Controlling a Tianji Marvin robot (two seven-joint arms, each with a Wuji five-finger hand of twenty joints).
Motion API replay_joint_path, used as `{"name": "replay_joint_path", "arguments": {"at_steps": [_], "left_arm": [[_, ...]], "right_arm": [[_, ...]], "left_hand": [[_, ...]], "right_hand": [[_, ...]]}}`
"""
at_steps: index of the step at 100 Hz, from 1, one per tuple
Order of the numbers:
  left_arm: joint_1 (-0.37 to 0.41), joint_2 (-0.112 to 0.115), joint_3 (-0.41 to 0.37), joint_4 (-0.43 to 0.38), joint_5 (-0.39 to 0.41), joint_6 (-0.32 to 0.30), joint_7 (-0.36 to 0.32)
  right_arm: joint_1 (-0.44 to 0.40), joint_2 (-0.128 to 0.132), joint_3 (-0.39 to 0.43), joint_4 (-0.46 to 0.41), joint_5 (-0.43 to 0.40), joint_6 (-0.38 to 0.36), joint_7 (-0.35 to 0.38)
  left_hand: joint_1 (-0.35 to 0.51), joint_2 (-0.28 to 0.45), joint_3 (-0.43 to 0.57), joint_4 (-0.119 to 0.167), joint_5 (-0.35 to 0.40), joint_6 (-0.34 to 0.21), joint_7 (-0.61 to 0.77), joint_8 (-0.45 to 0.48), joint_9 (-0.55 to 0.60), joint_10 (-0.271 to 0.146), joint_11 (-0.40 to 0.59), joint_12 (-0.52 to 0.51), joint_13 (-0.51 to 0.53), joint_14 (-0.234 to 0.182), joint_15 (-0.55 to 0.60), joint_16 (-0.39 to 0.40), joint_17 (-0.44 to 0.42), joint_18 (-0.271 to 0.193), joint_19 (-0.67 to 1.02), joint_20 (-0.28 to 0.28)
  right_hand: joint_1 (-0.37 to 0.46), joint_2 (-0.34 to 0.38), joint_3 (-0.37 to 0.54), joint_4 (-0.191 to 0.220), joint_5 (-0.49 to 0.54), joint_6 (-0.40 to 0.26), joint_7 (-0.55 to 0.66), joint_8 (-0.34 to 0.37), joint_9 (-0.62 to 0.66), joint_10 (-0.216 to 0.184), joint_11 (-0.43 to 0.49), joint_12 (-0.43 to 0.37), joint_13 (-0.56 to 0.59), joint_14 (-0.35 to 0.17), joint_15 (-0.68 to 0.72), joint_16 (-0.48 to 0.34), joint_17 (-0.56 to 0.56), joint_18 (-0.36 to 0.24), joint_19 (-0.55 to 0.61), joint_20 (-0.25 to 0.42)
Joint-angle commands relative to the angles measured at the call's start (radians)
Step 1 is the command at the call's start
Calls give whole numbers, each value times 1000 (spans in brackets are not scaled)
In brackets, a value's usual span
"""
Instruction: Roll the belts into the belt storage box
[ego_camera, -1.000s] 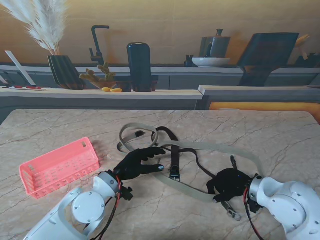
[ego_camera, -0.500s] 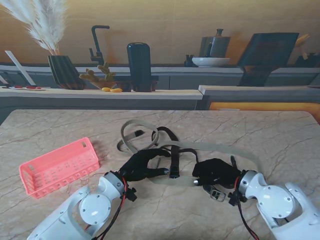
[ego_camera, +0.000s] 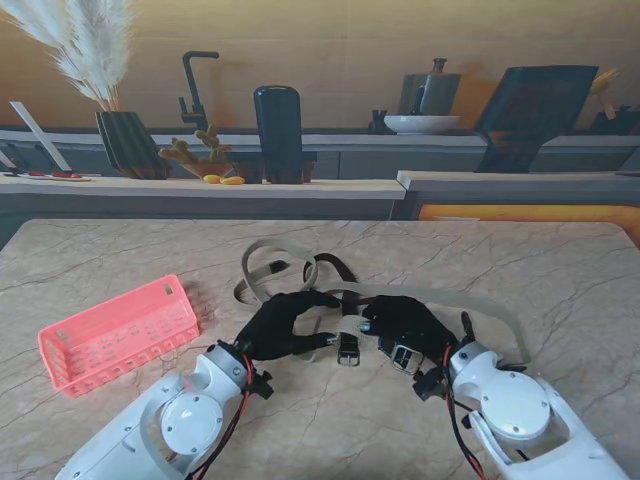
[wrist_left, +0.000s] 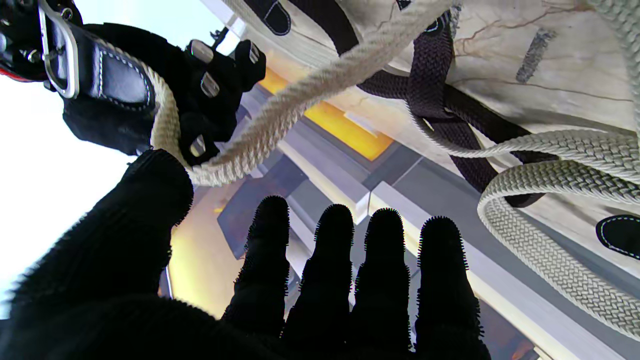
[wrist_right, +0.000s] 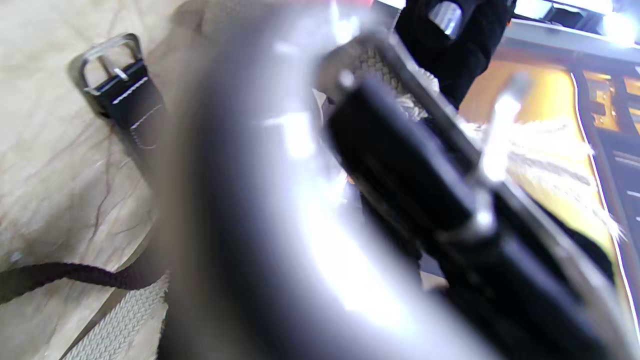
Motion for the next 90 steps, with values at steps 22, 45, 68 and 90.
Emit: {"name": "replay_joint_path", "arguments": {"at_steps": [22,45,68,90], "left_arm": [[-16,-20,38,22,53,66,77],[-17,-38,44,35,47,74,145],[-21,-47,54,43,34,65,169],[-10,-60,50,30,-84,79,136]], "right_arm": [[24,-38,-53,-7,100,17,-39],[33,-44,-68,-7,110,37,-54],[27,-51,-71,-25,119,77,-77],[21,-44,-63,-32,150,113,-33]], "left_hand": [[113,72,14,-27,7,-23,119,27,103,-39,99,6,103,-25,112,35,42,10,149,73],[543,220,-377,-23,106,-80,330,12,286,-53,195,49,249,-5,285,65,130,-9,301,130],[635,243,-370,-1,121,-67,441,47,387,-47,274,78,360,-11,391,95,220,-3,392,159],[592,184,-255,-13,119,-19,525,117,469,-27,433,233,473,-17,568,241,305,30,515,183]], "right_hand": [[31,35,38,-30,38,-32,66,10,24,36,36,10,25,-18,41,15,0,0,52,12],[30,36,34,-27,35,-36,64,11,21,34,35,7,21,-19,39,12,-4,-1,56,5],[13,31,15,-16,24,-50,52,3,12,22,18,-5,6,-25,21,0,-12,-5,57,-7],[-57,74,-76,4,-48,-15,-6,-36,-43,31,-68,-46,-57,-8,-71,-50,-59,-4,28,-30]]}}
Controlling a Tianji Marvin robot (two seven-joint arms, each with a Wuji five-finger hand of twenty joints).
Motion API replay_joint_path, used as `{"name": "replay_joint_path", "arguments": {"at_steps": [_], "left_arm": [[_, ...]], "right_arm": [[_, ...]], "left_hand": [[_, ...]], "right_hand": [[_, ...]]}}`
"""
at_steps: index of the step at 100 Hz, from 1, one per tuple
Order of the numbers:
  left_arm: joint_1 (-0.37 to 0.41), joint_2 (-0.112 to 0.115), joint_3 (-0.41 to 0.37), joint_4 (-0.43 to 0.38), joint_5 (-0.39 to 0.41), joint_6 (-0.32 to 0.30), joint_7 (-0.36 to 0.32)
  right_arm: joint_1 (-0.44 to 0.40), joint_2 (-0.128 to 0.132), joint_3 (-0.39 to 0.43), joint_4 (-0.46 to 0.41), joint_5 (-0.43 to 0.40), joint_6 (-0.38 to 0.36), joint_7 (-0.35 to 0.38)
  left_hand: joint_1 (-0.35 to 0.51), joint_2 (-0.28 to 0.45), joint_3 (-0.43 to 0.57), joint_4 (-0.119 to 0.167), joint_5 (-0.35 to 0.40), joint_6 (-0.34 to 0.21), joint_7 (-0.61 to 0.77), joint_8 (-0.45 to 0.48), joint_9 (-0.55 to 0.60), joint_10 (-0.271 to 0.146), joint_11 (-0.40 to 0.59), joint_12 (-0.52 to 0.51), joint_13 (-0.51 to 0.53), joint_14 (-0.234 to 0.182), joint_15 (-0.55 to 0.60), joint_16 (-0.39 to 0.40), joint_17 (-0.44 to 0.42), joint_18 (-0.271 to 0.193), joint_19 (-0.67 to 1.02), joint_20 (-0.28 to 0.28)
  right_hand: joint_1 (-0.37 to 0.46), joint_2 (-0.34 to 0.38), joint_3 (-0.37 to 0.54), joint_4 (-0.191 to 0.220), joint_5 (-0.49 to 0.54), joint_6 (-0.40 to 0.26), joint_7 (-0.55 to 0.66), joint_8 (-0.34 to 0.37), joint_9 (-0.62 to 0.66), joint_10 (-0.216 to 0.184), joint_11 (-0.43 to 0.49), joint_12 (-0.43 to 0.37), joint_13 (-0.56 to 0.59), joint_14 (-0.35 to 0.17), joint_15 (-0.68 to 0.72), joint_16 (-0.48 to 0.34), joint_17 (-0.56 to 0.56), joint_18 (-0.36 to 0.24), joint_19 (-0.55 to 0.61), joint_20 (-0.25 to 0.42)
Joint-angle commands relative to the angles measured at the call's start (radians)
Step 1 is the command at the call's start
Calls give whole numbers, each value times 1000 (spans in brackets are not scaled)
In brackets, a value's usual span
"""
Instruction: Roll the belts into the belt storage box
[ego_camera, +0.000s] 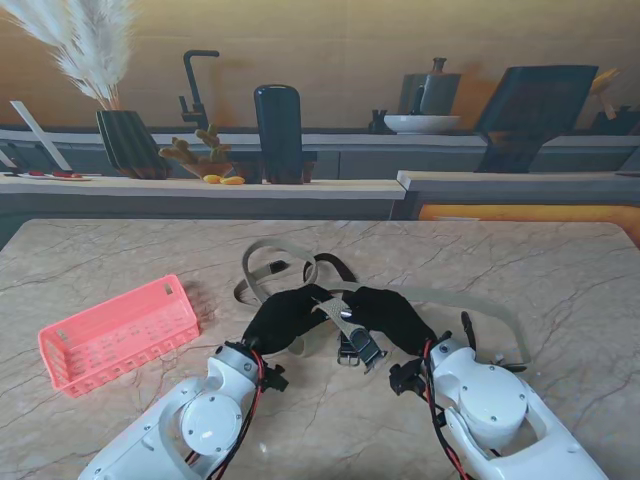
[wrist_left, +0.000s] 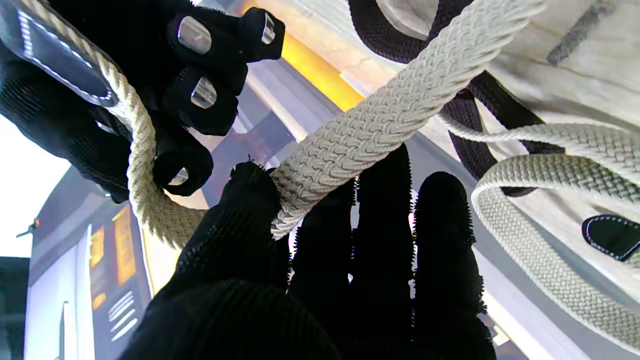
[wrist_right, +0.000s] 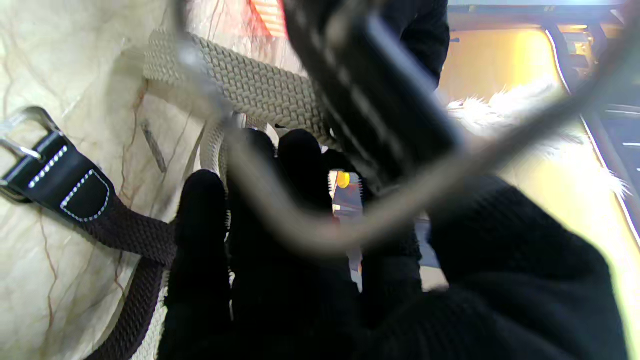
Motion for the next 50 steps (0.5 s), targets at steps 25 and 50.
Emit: {"name": "replay_joint_path", "arguments": {"at_steps": [25,50], "left_arm": [[57,-25,-47,-64,-208,44,-77],[88,-24,-84,-111,-368,101,-148]], "right_arm": [[2,12,-2,20,-49,-50,38],[49,18,-34,111,-381,-318,-104]], "left_hand": [[82,63,-34,29,-69,-75,120,215,-26,-29,185,256,2,-56,125,237,-52,20,51,42],[74,36,-39,30,9,-15,64,136,48,-33,196,285,66,-24,148,256,-18,53,89,62]], "right_hand": [[-202,149,-152,74,-35,40,-305,132,-95,45,-117,-43,-101,4,-139,-62,-58,9,-63,0],[-51,90,-98,32,-230,-152,-162,68,-195,-13,-195,-75,-128,-61,-242,-113,-58,-14,-135,26]]}}
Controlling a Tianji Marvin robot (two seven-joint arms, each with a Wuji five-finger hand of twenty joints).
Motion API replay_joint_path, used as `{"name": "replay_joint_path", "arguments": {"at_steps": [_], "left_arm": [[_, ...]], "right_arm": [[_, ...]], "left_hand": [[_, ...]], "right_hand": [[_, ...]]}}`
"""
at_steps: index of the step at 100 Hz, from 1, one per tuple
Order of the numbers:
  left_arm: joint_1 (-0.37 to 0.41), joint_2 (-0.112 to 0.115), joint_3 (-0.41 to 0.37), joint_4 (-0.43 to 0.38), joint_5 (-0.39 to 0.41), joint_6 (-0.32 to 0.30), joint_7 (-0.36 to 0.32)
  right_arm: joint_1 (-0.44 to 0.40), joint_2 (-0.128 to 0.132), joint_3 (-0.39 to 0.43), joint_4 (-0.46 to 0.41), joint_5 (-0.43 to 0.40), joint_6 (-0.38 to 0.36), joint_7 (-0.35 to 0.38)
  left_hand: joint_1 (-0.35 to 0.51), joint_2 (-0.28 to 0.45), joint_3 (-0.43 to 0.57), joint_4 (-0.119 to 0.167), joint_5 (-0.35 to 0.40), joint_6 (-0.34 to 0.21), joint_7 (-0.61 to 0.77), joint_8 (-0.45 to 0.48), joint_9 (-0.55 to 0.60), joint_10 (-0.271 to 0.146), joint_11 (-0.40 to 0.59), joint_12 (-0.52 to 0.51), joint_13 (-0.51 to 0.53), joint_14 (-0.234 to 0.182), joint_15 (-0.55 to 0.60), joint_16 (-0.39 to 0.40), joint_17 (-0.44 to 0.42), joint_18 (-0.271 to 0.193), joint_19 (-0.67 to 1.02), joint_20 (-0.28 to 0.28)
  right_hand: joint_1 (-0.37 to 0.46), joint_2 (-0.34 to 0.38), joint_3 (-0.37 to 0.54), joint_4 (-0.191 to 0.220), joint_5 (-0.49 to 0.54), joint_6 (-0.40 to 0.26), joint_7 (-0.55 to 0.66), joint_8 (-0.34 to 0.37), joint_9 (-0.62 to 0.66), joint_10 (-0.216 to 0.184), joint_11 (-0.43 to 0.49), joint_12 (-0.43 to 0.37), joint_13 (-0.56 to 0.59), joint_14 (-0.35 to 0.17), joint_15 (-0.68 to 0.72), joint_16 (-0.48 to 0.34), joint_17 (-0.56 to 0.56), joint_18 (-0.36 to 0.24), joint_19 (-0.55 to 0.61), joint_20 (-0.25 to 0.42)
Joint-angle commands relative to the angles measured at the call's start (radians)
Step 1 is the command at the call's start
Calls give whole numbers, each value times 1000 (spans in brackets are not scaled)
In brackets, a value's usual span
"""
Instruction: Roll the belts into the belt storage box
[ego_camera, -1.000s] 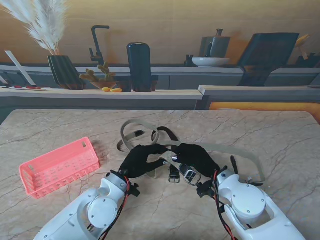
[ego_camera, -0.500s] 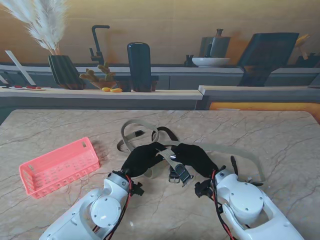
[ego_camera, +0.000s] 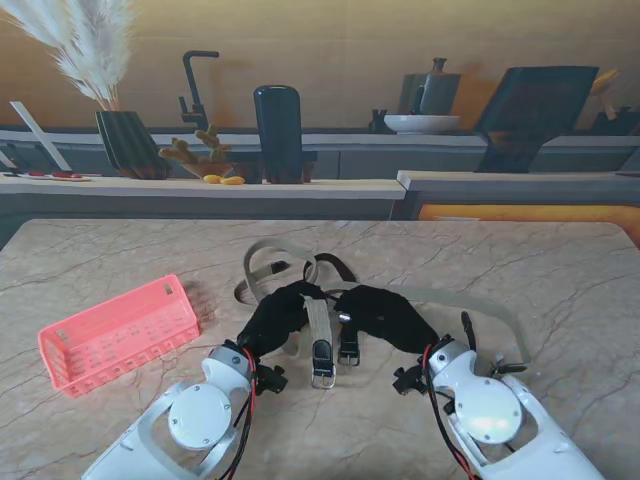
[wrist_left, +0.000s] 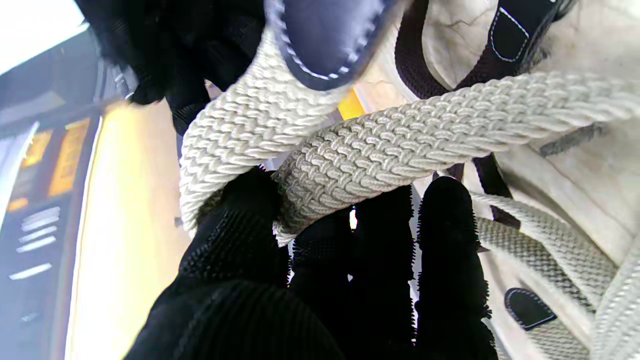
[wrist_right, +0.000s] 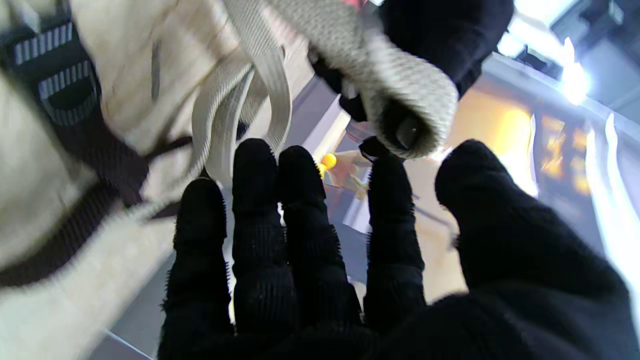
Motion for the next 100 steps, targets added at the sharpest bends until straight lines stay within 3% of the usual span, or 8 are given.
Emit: {"name": "replay_joint_path", "arguments": {"at_steps": [1,8,11,23,44,60,78,100], "left_arm": [[17,-4,-5,-23,-13,20,-1],[26,-5,-12,-38,-70,40,-21],[30,-6,-15,-45,-99,50,-29],[41,-12,-21,-65,-185,89,-41],[54,-29,-32,-94,-284,187,-23],[71,-46,-49,-130,-414,271,-3],[73,-53,-60,-143,-482,331,-6],[69,-64,-63,-144,-550,371,7]], "right_arm": [[26,0,-8,33,-76,-56,-30],[50,1,-14,77,-242,-148,-111],[60,2,-16,95,-310,-179,-148],[96,-2,-35,155,-491,-250,-288],[148,-13,-85,224,-612,-302,-442],[180,-5,-119,251,-704,-343,-504],[223,4,-169,295,-799,-373,-600],[246,6,-200,323,-825,-401,-637]], "left_hand": [[55,21,1,35,50,-4,10,-32,61,-29,62,25,54,-15,26,16,19,14,49,25],[14,-5,67,27,65,16,26,-84,78,-27,71,7,70,-9,37,-8,30,17,63,28],[-3,-15,90,23,76,28,23,-101,86,-24,74,2,75,-3,41,-13,33,21,68,30],[-81,-47,171,7,117,66,39,-134,122,-19,99,-19,108,19,66,-30,55,45,101,45],[-149,-45,210,-6,148,103,102,-132,171,-17,153,-37,161,37,130,-57,94,74,165,72],[-153,-38,215,-3,147,125,117,-124,169,-2,165,-45,153,58,147,-68,78,88,179,83],[-110,-13,160,-1,130,131,114,-101,156,0,173,-61,142,58,157,-93,73,89,175,92],[-93,-1,135,3,117,137,115,-91,150,-1,176,-65,139,57,157,-100,72,85,172,94]], "right_hand": [[49,-35,79,-30,-78,-107,55,-27,-49,-46,-35,-22,-11,-64,-42,-29,3,-27,-27,19],[30,-86,212,-43,-122,-169,26,2,-98,-76,-57,-37,-15,-94,-88,-62,17,-42,-42,6],[1,-97,272,-8,-159,-194,-1,36,-130,-90,-69,-47,-23,-108,-112,-80,19,-54,-49,-2],[-35,-172,351,-9,-323,-278,-1,65,-216,-118,-80,-69,-46,-139,-171,-126,20,-79,-63,-23],[-88,-240,397,-25,-428,-292,12,26,-345,-122,-66,-85,-109,-148,-171,-137,-16,-102,-75,-30],[-93,-279,432,-30,-420,-293,30,14,-421,-115,-65,-99,-138,-157,-167,-149,-28,-112,-76,-36],[-95,-247,426,-33,-412,-295,58,13,-474,-102,-40,-105,-162,-156,-146,-156,-39,-113,-67,-45],[-90,-229,424,-33,-331,-308,99,23,-484,-100,-27,-111,-169,-161,-133,-161,-48,-116,-52,-52]]}}
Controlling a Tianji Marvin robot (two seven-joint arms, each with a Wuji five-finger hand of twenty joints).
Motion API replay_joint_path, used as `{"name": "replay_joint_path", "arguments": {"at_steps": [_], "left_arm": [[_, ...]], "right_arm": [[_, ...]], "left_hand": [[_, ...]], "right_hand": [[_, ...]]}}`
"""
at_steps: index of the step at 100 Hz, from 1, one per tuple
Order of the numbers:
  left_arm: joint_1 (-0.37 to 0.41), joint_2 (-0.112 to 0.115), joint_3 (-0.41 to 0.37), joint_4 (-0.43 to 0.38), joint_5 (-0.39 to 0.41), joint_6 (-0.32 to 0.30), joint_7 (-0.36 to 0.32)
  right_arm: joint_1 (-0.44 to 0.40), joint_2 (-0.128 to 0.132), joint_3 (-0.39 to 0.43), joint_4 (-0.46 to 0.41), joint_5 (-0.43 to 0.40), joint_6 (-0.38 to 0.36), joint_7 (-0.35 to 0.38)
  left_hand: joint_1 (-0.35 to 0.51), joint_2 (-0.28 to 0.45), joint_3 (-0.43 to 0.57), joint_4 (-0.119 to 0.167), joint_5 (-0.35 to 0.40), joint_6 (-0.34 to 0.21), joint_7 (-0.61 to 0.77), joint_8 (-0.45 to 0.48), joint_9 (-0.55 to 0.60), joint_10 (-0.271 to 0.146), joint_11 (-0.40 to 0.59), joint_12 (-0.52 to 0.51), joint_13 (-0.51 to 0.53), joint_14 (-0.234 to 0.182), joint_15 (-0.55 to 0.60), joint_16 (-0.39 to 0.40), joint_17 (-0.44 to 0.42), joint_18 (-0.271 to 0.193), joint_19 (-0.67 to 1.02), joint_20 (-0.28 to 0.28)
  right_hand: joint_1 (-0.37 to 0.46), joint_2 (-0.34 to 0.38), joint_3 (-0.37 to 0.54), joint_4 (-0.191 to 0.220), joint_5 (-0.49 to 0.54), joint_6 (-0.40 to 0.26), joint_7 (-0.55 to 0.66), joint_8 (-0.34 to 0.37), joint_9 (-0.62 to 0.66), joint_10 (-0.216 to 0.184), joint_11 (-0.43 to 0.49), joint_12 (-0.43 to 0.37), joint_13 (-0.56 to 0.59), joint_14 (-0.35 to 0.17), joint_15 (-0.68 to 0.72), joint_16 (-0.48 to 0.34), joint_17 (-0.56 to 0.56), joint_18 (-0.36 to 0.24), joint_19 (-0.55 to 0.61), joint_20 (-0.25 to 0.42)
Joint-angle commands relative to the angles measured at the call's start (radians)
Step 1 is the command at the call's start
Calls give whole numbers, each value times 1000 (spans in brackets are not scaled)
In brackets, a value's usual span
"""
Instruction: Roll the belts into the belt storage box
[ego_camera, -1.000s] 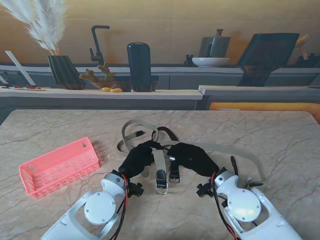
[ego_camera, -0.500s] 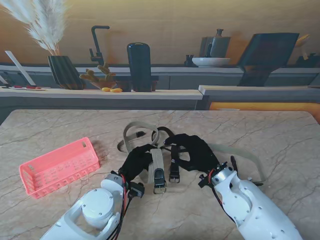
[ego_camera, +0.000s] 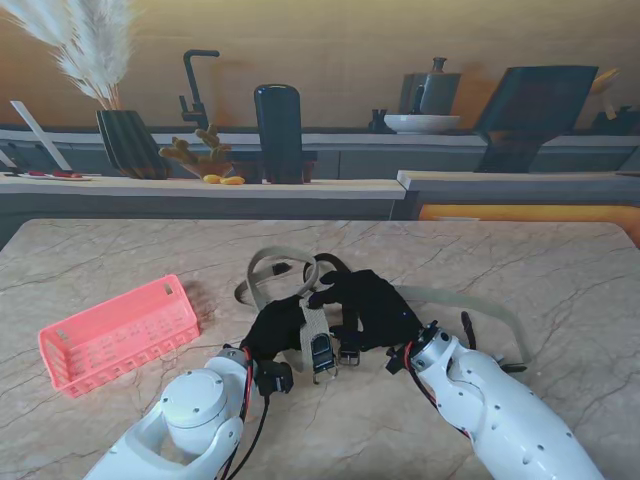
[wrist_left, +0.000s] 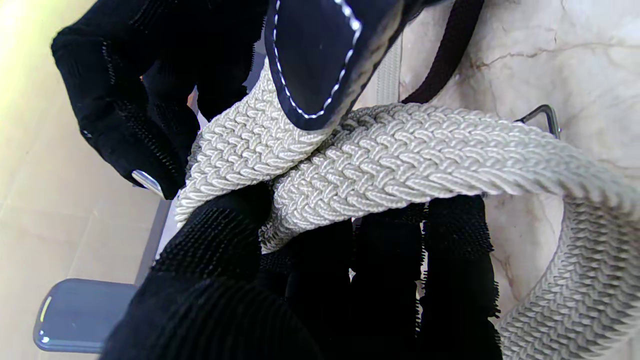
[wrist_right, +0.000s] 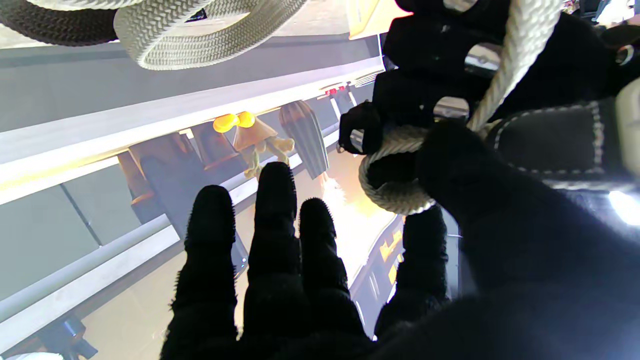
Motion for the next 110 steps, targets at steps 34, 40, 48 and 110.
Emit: {"name": "replay_joint_path", "arguments": {"at_steps": [34,40,48,110], "left_arm": [[-1,-23,-10,-8,-58,47,27],[-3,-24,-7,-6,-46,48,32],[-8,-23,-2,0,-16,43,35],[-71,49,79,108,471,-200,-70]], "right_arm": [[5,-3,-25,14,-19,-41,-31],[2,-6,-24,12,-13,-42,-33],[-6,-11,-14,3,8,-43,-20],[-94,-57,70,-184,503,154,294]], "left_hand": [[97,83,-129,24,-8,6,51,26,10,17,56,-7,3,20,17,-23,-24,20,31,27],[98,82,-131,25,-9,4,51,26,8,17,56,-7,0,20,17,-23,-27,18,30,27],[98,84,-138,26,-14,-10,51,27,-1,13,59,-4,-11,15,17,-21,-36,9,27,27],[186,192,-273,36,-126,-169,-1,194,-155,-26,4,84,-177,-6,-120,63,-177,-36,-131,-21]], "right_hand": [[27,85,-126,-125,240,-118,253,-130,15,-17,26,-21,-18,-30,28,-22,-16,-33,34,-51],[44,140,-154,-118,304,-128,293,-125,36,-27,31,-20,-8,-31,33,-21,-11,-33,40,-52],[57,170,-176,-110,361,-127,314,-114,58,-35,34,-19,-1,-33,37,-21,-6,-32,45,-54],[58,252,-273,-55,372,-54,262,-89,134,-15,-3,-12,24,-22,6,-20,6,-26,33,-49]]}}
